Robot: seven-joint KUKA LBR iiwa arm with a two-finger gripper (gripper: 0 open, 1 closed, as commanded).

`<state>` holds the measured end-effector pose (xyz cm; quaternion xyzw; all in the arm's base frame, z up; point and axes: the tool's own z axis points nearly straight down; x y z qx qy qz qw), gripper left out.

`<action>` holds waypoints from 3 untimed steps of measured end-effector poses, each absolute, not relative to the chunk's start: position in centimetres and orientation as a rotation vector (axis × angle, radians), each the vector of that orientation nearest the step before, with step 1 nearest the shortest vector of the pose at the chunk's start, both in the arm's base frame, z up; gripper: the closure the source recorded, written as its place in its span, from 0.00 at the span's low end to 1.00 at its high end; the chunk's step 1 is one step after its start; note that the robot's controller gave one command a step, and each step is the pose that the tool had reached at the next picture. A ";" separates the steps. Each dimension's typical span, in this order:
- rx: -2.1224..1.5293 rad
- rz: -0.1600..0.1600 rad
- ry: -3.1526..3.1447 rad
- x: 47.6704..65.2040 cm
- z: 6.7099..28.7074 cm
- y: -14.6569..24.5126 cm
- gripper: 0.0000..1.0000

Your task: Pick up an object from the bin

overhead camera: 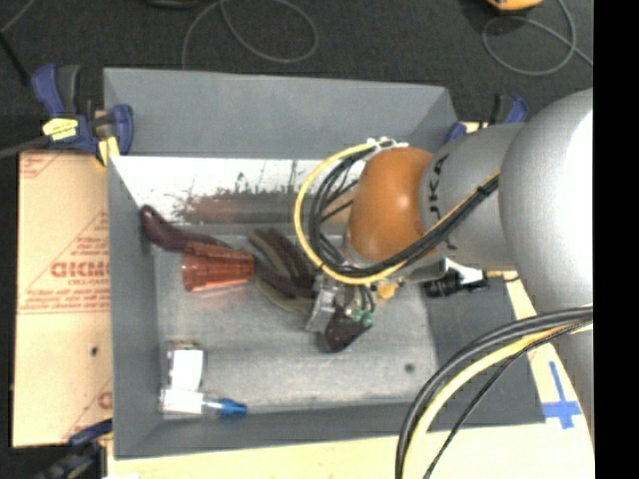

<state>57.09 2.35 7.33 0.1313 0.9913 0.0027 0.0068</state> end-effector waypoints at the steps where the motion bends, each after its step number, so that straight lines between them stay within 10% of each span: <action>1: 0.411 0.009 3.101 57.1 7.3 2.4 1.00; 2: 0.414 0.009 3.098 57.6 19.0 2.4 1.00; 3: 0.414 0.009 3.098 57.6 19.0 2.4 1.00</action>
Offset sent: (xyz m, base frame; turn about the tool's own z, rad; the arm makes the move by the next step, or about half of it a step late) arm 0.0039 0.0010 0.1158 0.0055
